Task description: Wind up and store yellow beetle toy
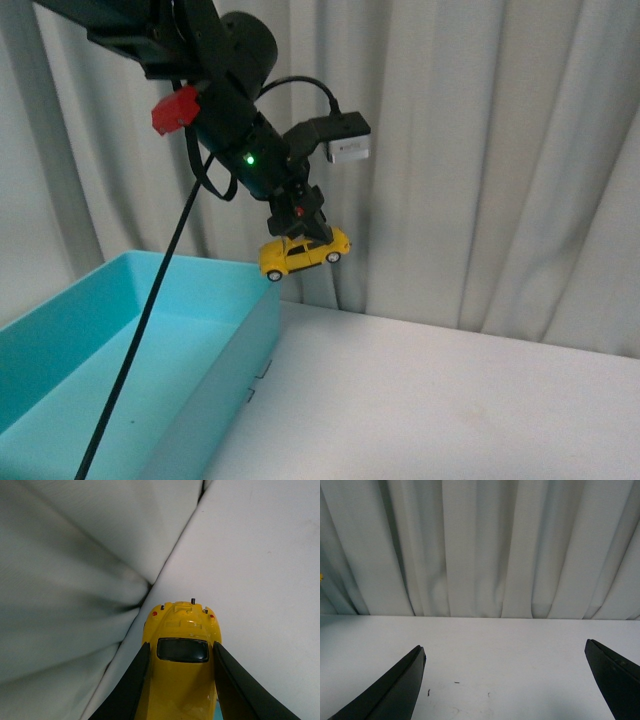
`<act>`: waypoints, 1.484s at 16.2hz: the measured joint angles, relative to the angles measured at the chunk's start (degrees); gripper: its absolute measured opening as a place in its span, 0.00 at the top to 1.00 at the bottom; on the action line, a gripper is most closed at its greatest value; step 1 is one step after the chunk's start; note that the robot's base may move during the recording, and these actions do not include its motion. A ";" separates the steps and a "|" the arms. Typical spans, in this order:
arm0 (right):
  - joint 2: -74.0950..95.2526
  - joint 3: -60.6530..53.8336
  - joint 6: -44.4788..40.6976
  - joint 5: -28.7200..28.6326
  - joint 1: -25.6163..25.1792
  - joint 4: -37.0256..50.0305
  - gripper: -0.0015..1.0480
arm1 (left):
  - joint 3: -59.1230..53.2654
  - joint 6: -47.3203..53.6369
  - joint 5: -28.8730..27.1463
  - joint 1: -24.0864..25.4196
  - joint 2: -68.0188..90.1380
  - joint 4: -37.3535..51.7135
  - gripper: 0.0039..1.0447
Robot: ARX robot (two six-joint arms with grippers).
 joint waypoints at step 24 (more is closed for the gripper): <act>0.00 0.00 0.00 0.00 0.00 0.02 0.06 | -30.40 -39.52 -11.80 18.49 -6.45 21.27 0.72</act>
